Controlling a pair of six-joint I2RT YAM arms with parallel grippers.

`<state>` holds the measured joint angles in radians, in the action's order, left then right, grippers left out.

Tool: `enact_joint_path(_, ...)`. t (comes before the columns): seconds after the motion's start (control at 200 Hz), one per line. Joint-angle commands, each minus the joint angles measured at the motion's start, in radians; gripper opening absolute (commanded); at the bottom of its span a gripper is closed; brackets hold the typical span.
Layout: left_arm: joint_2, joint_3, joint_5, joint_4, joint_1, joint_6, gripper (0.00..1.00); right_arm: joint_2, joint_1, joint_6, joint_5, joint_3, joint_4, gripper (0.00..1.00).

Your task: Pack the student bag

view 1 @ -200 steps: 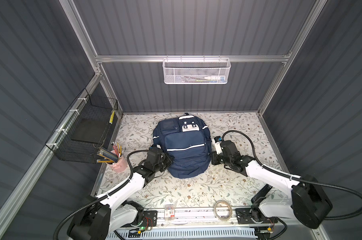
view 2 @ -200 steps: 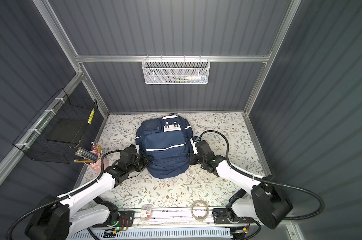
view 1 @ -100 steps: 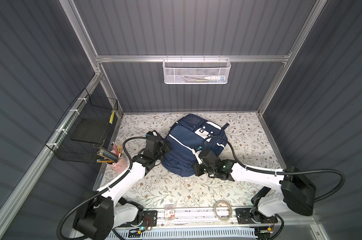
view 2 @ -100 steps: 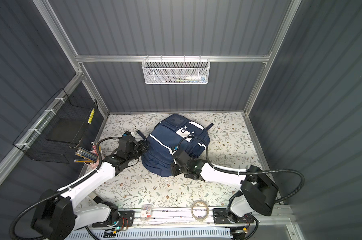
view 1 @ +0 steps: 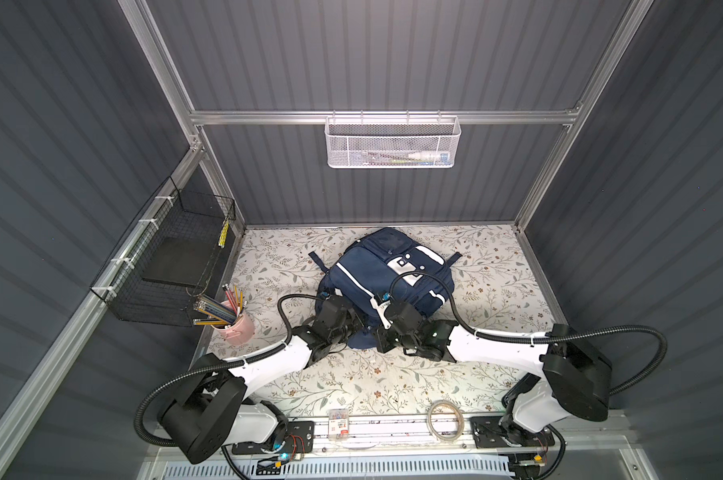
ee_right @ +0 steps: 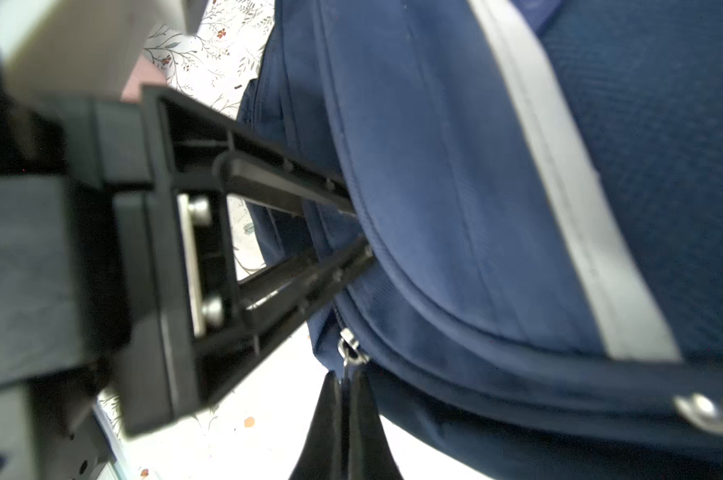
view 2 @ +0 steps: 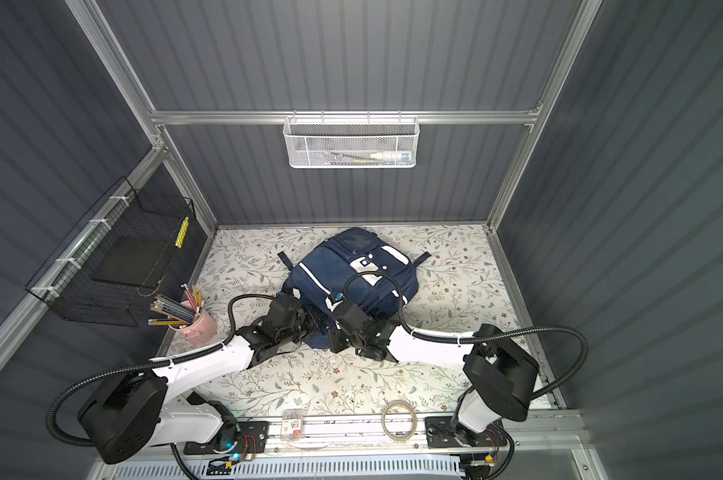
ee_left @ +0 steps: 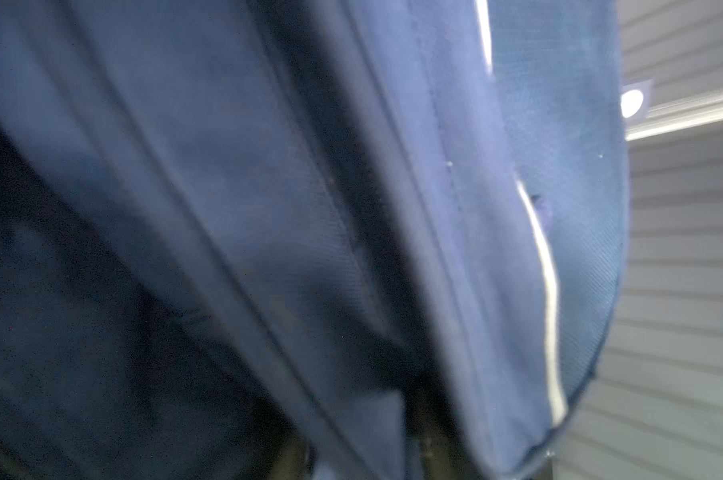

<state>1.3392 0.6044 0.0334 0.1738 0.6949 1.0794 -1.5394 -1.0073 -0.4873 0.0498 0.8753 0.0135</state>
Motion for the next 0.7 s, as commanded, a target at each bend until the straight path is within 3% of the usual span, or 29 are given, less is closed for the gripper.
enact_joint_path(0.0, 0.005, 0.047, 0.007, 0.033, 0.003, -0.038, 0.0, 0.056, -0.014, 0.011, 0.054, -0.035, -0.021, 0.0)
enact_joint_path(0.185, -0.141, 0.035, 0.066, -0.127, -0.001, -0.069, 0.0, 0.115, 0.119, 0.056, 0.192, -0.106, -0.137, 0.0)
enact_joint_path(0.41, -0.241, 0.019, 0.054, -0.201, -0.021, -0.076, 0.0, 0.186, 0.345, 0.171, 0.248, -0.146, -0.154, 0.0)
enact_joint_path(0.565, -0.241, 0.003, 0.005, -0.166, -0.021, -0.053, 0.0, 0.113, 0.523, 0.181, 0.193, -0.113, -0.108, 0.0)
enact_joint_path(0.695, -0.208, -0.035, -0.059, -0.063, -0.016, 0.001, 0.0, 0.047, 0.553, 0.183, 0.145, -0.048, -0.085, 0.0)
